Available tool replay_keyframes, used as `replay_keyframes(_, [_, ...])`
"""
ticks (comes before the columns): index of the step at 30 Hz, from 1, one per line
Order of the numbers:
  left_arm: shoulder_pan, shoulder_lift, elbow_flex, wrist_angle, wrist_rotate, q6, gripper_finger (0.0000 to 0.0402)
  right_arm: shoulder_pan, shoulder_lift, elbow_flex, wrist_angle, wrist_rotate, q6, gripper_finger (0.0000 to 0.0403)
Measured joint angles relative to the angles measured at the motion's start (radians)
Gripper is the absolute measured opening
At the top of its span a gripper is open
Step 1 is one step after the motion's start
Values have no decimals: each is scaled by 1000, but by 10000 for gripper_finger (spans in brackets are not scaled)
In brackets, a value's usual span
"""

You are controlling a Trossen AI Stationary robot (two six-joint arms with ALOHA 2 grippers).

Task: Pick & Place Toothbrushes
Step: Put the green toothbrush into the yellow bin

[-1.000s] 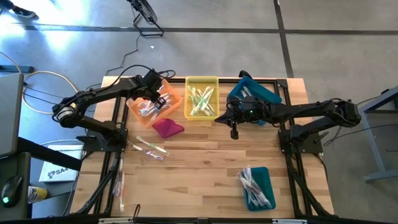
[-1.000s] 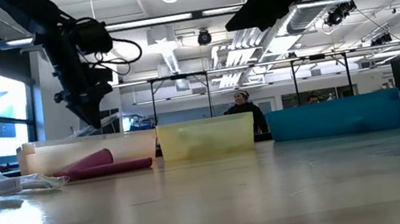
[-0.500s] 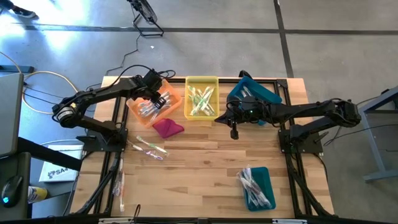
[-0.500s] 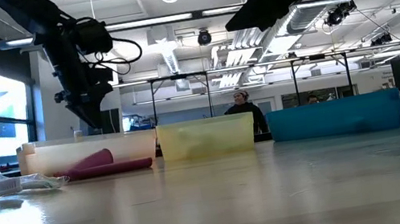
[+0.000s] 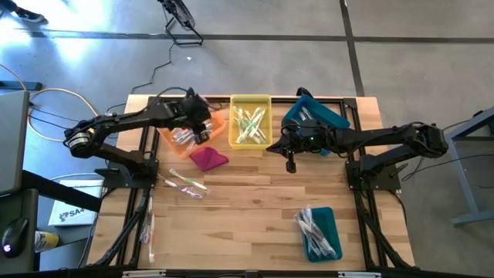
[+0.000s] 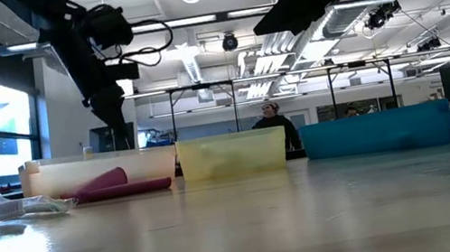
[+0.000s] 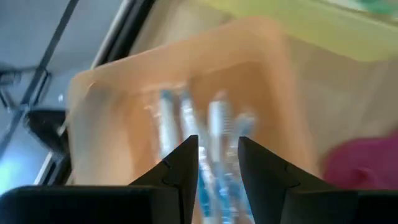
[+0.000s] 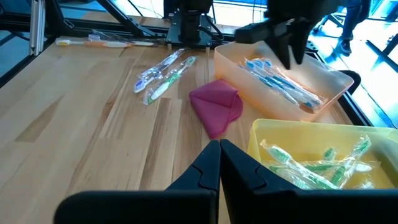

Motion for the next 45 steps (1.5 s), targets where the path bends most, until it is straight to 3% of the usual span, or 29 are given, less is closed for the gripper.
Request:
replay_keyframes(10, [-249,-10,0,-2,-225,-82,106,0,0,0,0,0,-3,2])
replay_keyframes(20, [-324,-144,0,-43,-238,-63,7,0,0,0,0,0,-3,2])
replay_keyframes(25, [-371,-199,0,-85,-227,-41,11,0,0,0,0,0,-3,3])
replay_keyframes(33, [-544,-207,0,-120,-45,106,2,0,0,0,0,0,-15,3])
replay_keyframes(45, [-624,-206,0,-407,193,-7,3,0,0,0,0,0,-18,3])
